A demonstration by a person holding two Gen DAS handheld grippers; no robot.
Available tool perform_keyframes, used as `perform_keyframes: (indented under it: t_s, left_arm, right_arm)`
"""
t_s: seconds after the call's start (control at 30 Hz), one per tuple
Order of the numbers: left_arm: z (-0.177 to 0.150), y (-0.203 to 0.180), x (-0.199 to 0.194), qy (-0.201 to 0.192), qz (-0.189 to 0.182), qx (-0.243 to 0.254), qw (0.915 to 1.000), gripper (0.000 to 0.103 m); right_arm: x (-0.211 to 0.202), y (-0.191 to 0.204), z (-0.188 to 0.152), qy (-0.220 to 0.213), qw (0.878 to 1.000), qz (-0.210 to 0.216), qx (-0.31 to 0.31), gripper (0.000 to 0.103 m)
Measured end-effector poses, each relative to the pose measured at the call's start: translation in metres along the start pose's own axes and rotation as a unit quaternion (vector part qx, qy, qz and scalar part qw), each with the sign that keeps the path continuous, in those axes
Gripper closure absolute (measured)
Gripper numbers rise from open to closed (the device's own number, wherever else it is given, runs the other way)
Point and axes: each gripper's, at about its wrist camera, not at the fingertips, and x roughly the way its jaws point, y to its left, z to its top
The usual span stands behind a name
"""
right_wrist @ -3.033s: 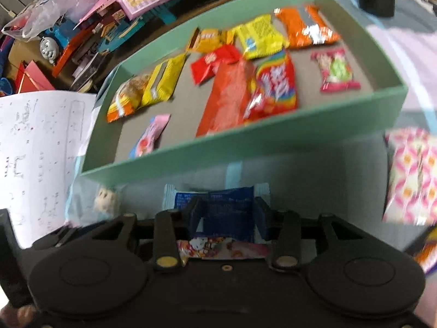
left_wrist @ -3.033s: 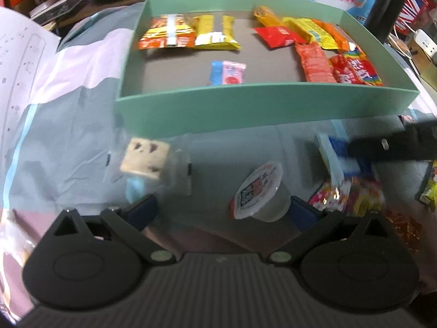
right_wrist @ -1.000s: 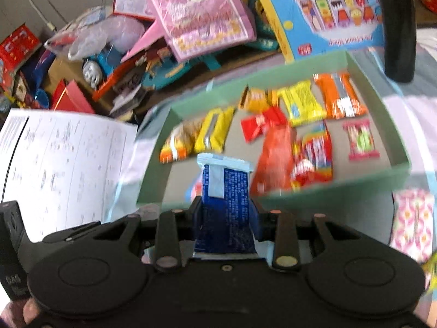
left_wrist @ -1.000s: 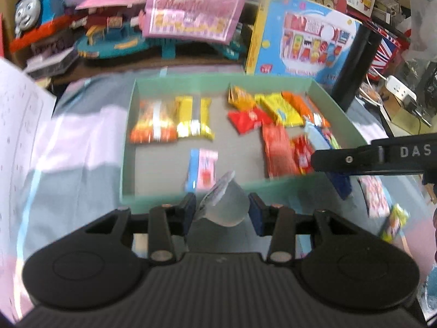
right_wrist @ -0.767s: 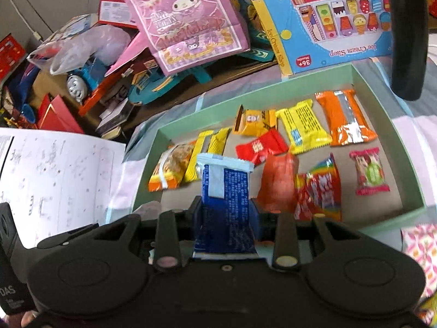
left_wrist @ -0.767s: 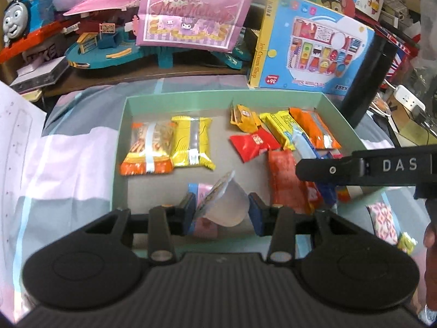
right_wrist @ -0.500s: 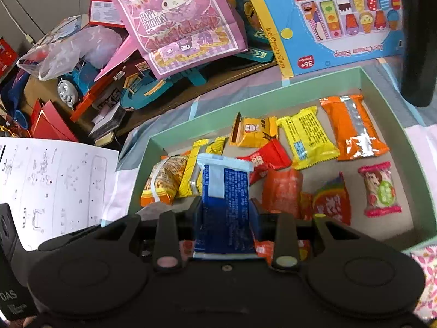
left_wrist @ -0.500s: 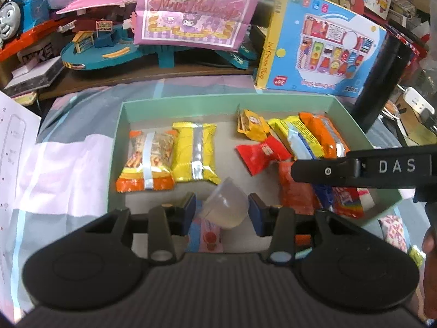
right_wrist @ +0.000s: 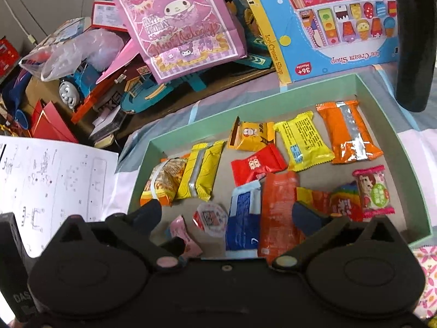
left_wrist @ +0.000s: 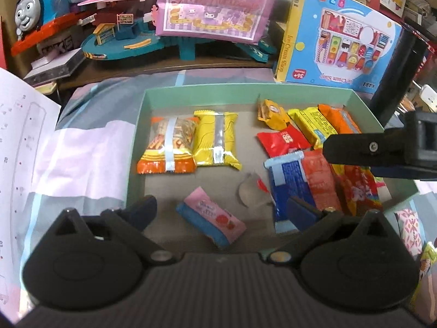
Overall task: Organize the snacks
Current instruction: 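Grasp the brown-gold chocolate packet with the left tool while the right tool grasps the red candy bag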
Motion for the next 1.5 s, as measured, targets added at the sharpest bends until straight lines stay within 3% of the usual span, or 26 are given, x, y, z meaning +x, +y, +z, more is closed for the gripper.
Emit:
perform_keyframes:
  t_s: [0.3,0.5,0.93,1.07,1.17,1.4,1.43,1.5]
  left_arm:
    - [-0.025,-0.001,-0.035,-0.006,-0.004,0.008,0.9999,0.0]
    - [-0.064,-0.001,-0.053,0.018,-0.01,0.007,0.9998,0.0]
    - [-0.163,-0.007,-0.061,0.09,-0.006,0.026,0.9956,0.0]
    - [-0.179,-0.004,-0.062,0.094,0.015,0.037,0.9948,0.0]
    - [-0.182,0.008,-0.063,0.093,0.019,0.011,0.9954,0.0]
    - [-0.178,0.027,-0.067,0.094,0.033,-0.018,0.9949,0.0]
    - [-0.178,0.025,-0.068,0.092,0.034,-0.016,0.995,0.0]
    - [-0.176,0.022,-0.066,0.091,0.032,-0.009,0.9953,0.0]
  right_arm:
    - [-0.035,0.004,-0.02,-0.004,1.0,0.003,-0.008,0.0]
    - [-0.056,0.001,-0.045,0.001,1.0,-0.001,-0.014,0.0]
    - [-0.06,-0.037,-0.138,0.077,0.997,-0.02,0.023,0.001]
    - [-0.06,-0.038,-0.159,0.094,0.995,-0.028,0.004,0.023]
    - [-0.063,-0.027,-0.17,0.093,0.994,-0.045,-0.042,0.035]
    - [-0.063,-0.01,-0.179,0.092,0.986,-0.074,-0.115,0.041]
    - [-0.062,-0.006,-0.18,0.09,0.984,-0.085,-0.131,0.055]
    - [-0.061,-0.002,-0.181,0.088,0.98,-0.092,-0.151,0.062]
